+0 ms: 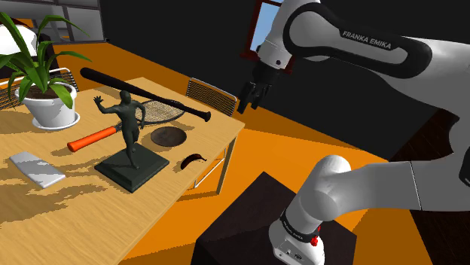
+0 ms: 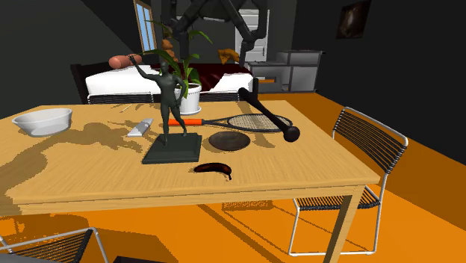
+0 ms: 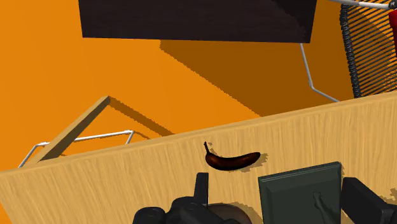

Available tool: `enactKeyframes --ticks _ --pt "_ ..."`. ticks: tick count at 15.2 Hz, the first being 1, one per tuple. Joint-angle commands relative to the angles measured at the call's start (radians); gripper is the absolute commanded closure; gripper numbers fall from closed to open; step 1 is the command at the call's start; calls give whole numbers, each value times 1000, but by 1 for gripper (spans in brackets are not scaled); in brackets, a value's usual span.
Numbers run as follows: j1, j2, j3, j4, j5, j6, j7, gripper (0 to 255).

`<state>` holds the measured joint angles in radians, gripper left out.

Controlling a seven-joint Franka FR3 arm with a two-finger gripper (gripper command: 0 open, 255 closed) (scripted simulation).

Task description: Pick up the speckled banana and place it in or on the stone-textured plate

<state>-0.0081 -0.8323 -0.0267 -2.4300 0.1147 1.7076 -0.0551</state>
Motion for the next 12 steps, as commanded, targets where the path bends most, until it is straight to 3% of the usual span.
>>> enactKeyframes --ticks 1,12 --pt "0 0 0 0 0 0 0 0" --pt "97 395 -164 12 21 242 -403 0"
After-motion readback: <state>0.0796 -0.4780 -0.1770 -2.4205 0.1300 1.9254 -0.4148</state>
